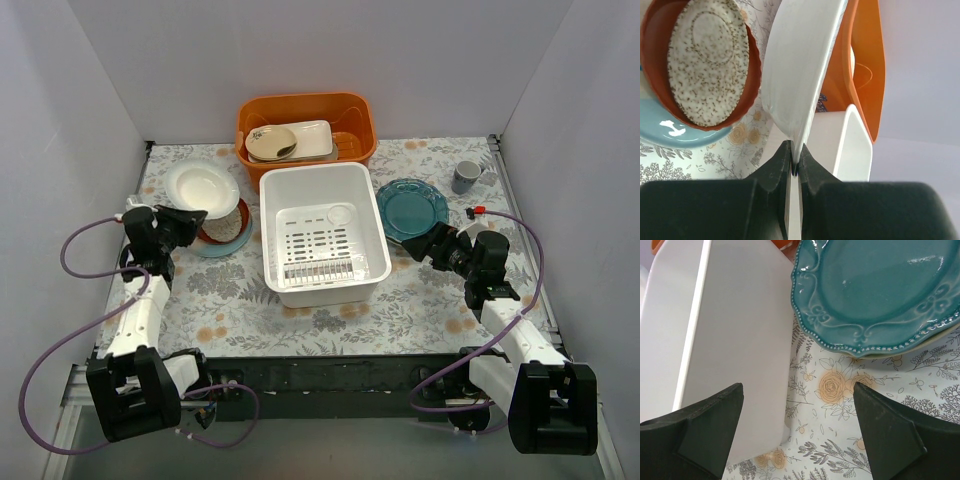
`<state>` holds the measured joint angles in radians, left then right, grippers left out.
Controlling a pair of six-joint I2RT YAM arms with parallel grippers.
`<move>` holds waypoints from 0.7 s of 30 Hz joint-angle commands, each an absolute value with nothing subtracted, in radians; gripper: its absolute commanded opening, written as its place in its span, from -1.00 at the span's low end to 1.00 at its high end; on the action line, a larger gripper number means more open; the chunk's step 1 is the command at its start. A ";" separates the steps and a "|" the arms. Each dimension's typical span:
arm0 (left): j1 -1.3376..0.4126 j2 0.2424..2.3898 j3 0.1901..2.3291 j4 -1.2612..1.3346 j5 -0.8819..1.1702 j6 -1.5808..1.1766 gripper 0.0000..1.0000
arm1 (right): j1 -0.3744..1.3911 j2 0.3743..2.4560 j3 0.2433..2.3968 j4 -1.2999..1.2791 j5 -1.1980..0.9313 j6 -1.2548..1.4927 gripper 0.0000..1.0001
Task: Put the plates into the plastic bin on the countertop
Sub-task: Pick up the plate at the center of the board.
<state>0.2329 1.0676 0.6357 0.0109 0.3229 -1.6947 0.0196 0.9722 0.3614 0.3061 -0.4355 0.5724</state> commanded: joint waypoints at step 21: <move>0.238 1.011 0.816 0.034 0.503 -1.632 -1.00 | 0.015 0.963 0.356 0.348 -0.459 0.578 0.94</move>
<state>0.2329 1.0607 0.7471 -0.0414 0.4572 -1.6394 0.0196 0.9722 0.3614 0.3073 -0.4480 0.5732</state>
